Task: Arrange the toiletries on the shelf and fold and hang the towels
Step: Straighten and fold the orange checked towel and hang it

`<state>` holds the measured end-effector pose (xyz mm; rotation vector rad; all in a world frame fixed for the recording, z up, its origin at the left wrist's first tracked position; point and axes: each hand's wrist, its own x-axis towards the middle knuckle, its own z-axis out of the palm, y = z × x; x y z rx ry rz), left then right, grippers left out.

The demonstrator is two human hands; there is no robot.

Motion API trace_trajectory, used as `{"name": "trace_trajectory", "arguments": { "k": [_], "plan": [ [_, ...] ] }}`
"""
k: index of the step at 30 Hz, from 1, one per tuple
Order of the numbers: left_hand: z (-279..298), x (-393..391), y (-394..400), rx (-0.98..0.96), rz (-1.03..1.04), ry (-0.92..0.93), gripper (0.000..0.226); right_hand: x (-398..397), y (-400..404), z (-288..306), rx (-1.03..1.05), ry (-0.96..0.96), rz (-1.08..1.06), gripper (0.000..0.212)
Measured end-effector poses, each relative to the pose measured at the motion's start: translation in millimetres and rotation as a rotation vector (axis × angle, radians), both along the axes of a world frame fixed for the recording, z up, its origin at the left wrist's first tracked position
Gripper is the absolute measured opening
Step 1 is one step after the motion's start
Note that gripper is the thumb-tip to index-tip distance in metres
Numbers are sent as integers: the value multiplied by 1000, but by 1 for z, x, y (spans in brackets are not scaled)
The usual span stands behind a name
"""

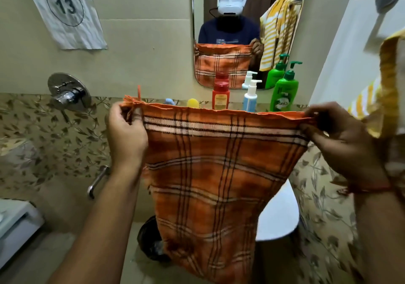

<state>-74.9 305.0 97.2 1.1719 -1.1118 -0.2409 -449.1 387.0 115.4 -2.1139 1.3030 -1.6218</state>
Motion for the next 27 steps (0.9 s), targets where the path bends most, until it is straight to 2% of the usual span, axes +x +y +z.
{"name": "trace_trajectory", "arguments": {
  "k": [4,6,9,12,14,15,17,19,20,22,25,27],
  "plan": [
    [-9,1,2,32,-47,11,8,-4,1,-7,54,231,-75,21],
    [-14,2,5,35,-40,-4,8,-9,4,-8,80,322,-53,17],
    [-16,4,7,22,-41,19,10,-15,2,-11,153,569,1,9],
    [-17,2,4,21,-53,22,12,-16,-1,-20,187,668,2,19],
    [-21,2,2,11,-65,28,13,-16,2,-26,173,613,-49,25],
    [-23,3,0,14,-65,29,13,-15,4,-28,174,524,-66,23],
    [-27,4,-6,23,-63,28,12,-10,5,-31,204,213,-29,20],
    [-26,5,-9,21,-78,66,11,0,2,-31,164,-110,40,33],
    [-23,4,-9,22,-88,99,10,6,1,-29,122,-195,51,40],
    [-20,7,-9,26,-87,144,11,15,-3,-27,67,-214,59,46],
    [-16,12,-11,-4,-113,107,13,17,-6,-19,-24,-264,-14,46],
    [-18,14,-21,44,-125,93,12,16,-12,-14,48,-263,-23,48]
  ]
}}
